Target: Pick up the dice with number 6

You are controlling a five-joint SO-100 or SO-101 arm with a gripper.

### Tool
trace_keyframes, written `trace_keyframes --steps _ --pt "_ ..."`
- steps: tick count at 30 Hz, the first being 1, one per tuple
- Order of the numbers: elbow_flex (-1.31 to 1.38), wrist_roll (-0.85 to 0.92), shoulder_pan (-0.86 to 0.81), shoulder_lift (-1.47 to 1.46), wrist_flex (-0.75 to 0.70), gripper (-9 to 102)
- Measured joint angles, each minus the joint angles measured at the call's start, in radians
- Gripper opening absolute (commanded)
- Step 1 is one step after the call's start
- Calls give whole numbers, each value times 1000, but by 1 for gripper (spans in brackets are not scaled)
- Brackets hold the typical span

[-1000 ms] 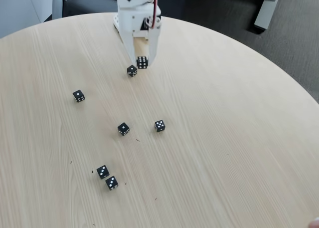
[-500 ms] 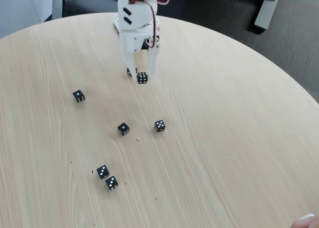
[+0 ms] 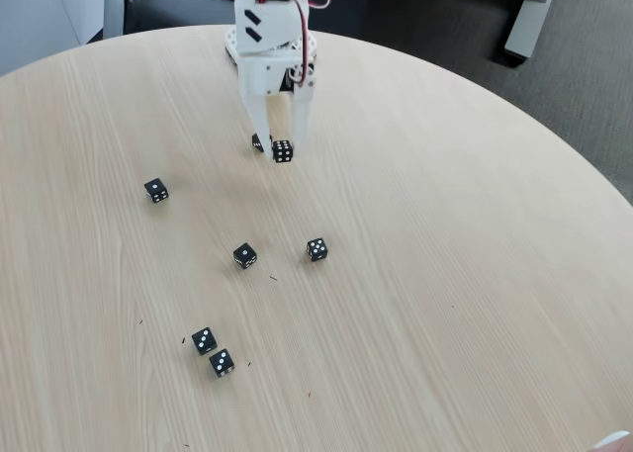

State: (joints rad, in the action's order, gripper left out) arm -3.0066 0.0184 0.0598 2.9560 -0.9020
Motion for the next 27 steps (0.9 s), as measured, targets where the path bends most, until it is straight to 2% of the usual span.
trace_keyframes --steps 3,10,27 --pt "0 -2 0 15 -51 0" --pt "0 8 0 40 -278 0" --pt "0 -15 -3 163 -304 0"
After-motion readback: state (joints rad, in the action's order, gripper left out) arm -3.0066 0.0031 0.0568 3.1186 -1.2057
